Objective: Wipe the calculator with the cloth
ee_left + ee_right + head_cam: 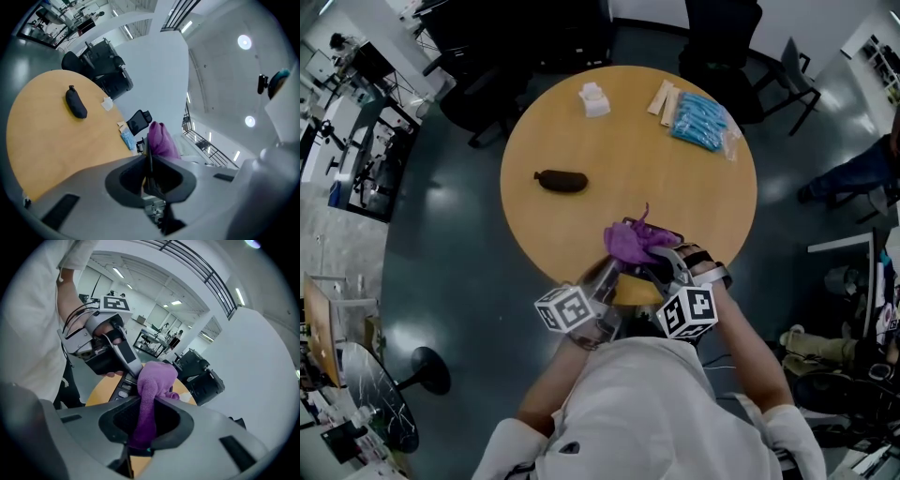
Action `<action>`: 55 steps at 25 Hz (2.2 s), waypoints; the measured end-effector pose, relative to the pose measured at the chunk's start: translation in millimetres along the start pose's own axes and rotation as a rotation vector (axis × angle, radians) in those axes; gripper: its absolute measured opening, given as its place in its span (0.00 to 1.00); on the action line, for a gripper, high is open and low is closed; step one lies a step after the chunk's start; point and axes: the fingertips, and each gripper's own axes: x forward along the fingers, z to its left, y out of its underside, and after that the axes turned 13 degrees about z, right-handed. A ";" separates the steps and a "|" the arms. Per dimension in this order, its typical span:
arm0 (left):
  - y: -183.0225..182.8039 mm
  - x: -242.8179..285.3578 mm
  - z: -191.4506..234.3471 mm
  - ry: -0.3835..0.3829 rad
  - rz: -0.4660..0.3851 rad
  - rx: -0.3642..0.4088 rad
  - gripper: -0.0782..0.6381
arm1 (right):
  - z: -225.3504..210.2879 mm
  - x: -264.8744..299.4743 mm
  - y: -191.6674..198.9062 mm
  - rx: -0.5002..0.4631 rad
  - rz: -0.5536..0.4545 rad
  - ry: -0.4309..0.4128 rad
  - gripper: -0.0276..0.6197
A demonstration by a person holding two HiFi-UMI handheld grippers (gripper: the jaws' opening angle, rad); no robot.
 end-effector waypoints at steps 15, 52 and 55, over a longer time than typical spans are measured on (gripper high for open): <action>-9.1 2.1 -7.1 0.009 0.022 0.023 0.17 | 37.5 -30.9 8.3 -0.145 0.021 -0.058 0.15; -39.3 -8.4 -32.4 0.081 0.095 0.293 0.17 | -24.1 -36.9 30.8 0.041 -0.030 0.026 0.15; -35.7 -3.6 -30.8 0.078 0.118 0.281 0.17 | -14.1 -39.2 34.7 0.021 -0.004 0.047 0.15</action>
